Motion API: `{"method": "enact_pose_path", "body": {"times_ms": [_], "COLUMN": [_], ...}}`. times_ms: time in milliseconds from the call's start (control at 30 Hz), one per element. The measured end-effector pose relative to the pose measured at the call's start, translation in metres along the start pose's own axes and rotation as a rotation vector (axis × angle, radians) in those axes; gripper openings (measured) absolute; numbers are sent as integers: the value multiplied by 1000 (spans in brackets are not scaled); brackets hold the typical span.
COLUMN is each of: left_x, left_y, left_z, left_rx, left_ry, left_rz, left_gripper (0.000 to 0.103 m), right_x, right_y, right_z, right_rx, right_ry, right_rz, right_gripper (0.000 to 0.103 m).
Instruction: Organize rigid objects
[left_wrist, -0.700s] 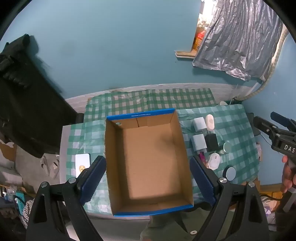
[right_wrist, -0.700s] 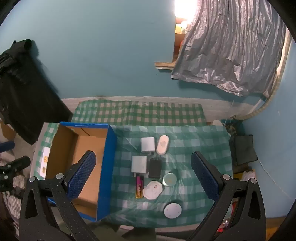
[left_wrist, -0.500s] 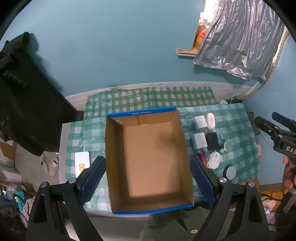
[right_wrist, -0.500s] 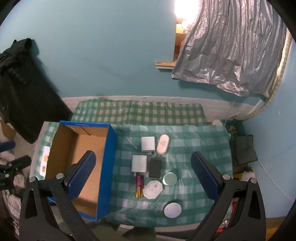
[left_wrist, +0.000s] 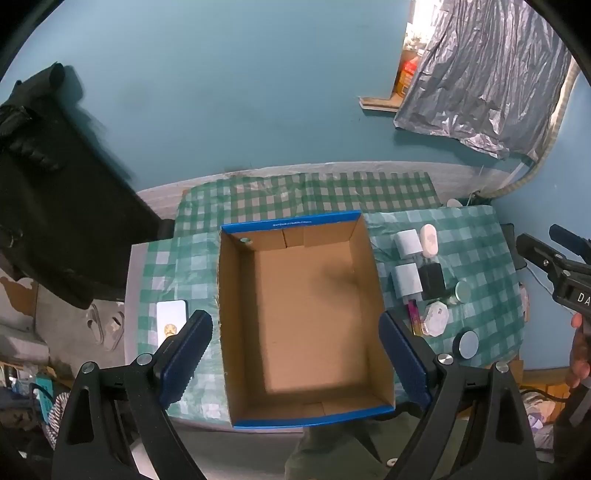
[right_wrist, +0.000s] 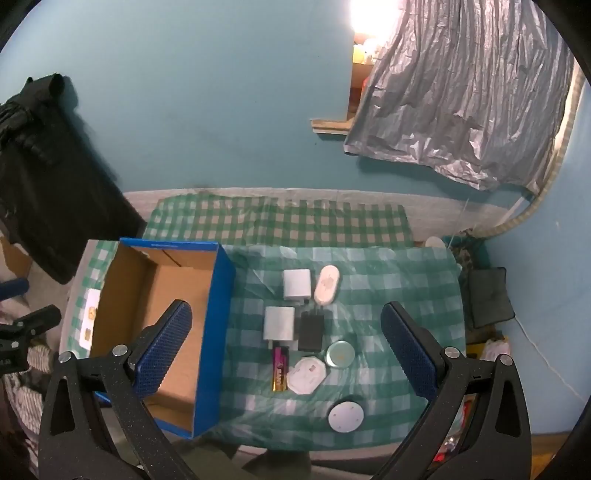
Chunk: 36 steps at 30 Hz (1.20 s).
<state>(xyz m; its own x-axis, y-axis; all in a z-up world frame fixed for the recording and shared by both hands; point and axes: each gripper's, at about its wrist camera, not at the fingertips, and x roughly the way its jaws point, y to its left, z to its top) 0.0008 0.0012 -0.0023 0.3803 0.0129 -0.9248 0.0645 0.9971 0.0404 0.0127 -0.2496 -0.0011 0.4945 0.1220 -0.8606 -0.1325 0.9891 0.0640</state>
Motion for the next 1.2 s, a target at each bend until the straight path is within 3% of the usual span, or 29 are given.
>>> {"method": "enact_pose_path", "body": {"times_ms": [1200], "left_x": [13], "left_y": [3], "left_z": [-3], "left_rx": [7], "left_ry": [11], "left_rz": [5], "left_gripper": [93], "right_x": [9], "right_y": [1], "right_z": [-3], "right_rx": [-4], "right_ry": [15], "right_rz": [-2], "right_gripper": [102]}}
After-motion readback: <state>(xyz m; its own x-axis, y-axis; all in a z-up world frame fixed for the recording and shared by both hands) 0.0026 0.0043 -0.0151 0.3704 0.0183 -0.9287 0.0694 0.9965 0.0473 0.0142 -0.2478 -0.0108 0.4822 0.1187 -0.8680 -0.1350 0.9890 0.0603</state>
